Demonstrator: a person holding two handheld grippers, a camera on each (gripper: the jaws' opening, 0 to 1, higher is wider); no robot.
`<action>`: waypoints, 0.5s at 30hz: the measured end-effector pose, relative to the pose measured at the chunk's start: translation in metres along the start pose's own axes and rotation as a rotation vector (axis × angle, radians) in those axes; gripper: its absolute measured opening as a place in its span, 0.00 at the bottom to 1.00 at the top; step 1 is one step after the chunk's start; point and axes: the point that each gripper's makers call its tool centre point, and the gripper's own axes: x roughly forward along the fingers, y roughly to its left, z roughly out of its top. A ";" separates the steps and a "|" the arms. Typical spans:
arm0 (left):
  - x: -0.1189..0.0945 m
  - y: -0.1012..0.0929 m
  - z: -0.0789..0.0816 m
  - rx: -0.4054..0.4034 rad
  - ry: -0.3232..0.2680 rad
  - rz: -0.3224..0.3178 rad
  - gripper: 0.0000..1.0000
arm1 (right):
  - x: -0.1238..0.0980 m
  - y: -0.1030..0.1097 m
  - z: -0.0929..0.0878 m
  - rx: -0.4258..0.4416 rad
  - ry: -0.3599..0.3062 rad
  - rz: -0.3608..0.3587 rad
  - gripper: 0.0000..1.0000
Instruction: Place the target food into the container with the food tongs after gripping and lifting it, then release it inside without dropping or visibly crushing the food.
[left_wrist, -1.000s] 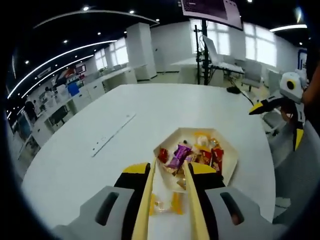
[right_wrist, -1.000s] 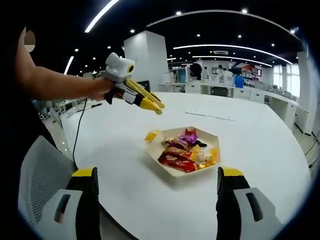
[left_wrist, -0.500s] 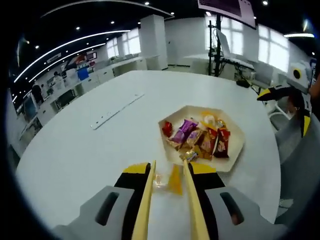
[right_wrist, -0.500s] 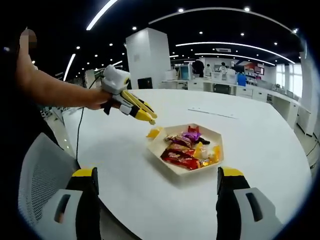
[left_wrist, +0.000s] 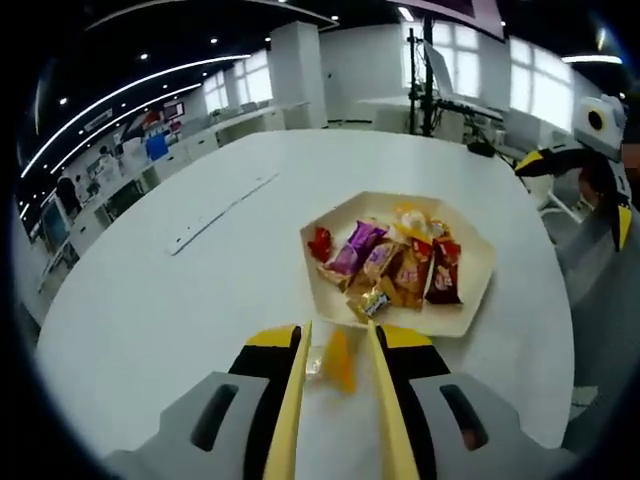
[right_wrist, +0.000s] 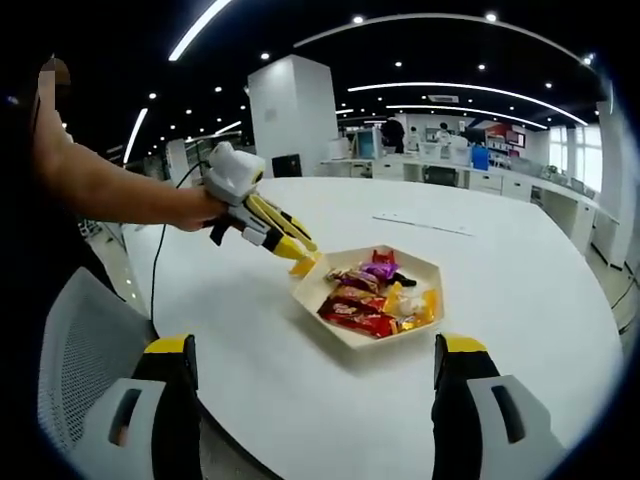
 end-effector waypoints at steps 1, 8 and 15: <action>0.000 0.000 0.000 -0.007 -0.002 -0.005 0.26 | 0.000 0.000 0.000 0.000 0.000 -0.001 0.97; -0.003 -0.001 -0.012 -0.059 0.026 -0.039 0.26 | 0.000 0.000 0.001 0.002 -0.002 -0.002 0.96; -0.018 -0.003 -0.022 -0.075 0.046 -0.054 0.26 | 0.000 0.000 0.001 0.002 -0.004 -0.001 0.96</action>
